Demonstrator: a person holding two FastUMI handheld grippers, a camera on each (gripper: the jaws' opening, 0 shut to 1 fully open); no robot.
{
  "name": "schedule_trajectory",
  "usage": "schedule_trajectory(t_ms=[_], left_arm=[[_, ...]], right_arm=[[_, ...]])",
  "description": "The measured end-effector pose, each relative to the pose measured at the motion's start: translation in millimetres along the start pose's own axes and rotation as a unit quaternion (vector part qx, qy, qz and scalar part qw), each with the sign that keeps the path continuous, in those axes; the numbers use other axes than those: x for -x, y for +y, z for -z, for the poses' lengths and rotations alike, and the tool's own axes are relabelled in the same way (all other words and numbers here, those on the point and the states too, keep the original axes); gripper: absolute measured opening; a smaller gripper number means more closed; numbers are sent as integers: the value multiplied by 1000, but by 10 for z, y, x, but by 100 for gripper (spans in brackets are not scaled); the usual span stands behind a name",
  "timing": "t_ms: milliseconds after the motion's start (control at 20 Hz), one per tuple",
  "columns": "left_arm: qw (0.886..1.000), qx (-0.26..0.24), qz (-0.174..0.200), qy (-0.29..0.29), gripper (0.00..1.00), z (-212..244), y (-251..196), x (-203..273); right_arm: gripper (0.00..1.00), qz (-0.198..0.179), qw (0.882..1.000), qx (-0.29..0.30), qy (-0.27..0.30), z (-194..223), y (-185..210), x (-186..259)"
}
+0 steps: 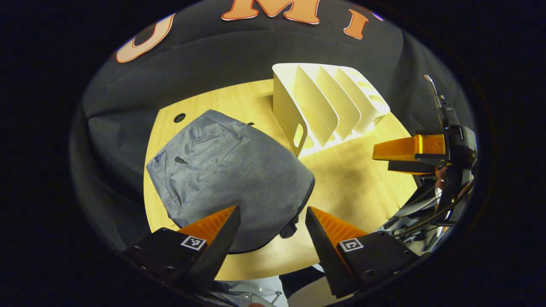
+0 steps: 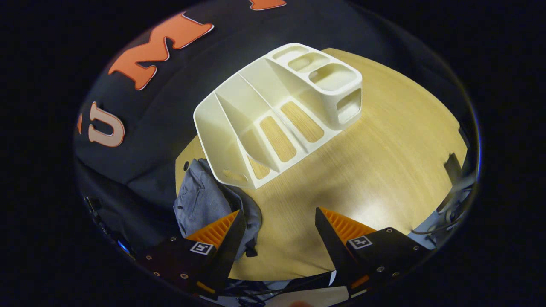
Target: Open the schoolbag, grab two books from the bookshelf and put them into the schoolbag.
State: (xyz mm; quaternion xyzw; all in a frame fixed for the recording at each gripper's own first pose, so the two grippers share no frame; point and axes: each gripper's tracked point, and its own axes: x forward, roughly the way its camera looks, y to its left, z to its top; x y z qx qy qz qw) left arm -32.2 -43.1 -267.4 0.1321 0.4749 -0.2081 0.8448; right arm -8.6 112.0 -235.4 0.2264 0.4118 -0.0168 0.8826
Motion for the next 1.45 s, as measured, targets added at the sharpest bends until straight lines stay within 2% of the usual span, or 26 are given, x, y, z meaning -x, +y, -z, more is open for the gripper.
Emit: schedule_trajectory(t_ms=[150,250,450,650,750,900,1050,1150,1300,1450], left_arm=[[997,20,-33,-60,99,-366,-218,101],[992,21,-56,-114,99,-684,-341,268],[966,14,-108,-235,96,-1373,-460,683],[927,46,-118,-352,96,-1888,-516,935],[911,56,-118,-392,96,-2033,-558,1088],[894,49,-130,-426,96,-2197,-569,1263],[885,38,-134,-444,95,-2248,-619,1432],[884,45,-132,-447,95,-2242,-600,1451],[878,59,-117,-461,95,-2257,-634,1544],[875,56,-126,-464,95,-2243,-580,1608]], right_arm=[[99,-2,998,62,-33,-370,-99,276],[98,-7,992,106,-75,-684,-86,525],[98,-21,971,157,-178,-1288,15,1139],[98,-64,940,178,-285,-1715,253,1613],[97,-83,924,194,-317,-1721,305,1739],[98,-86,905,212,-359,-1800,365,1907],[97,-73,881,234,-404,-1897,366,1970],[97,-72,876,242,-410,-1885,378,1972],[97,-72,880,233,-408,-1892,349,1950],[97,-72,881,232,-406,-1880,279,1957]])
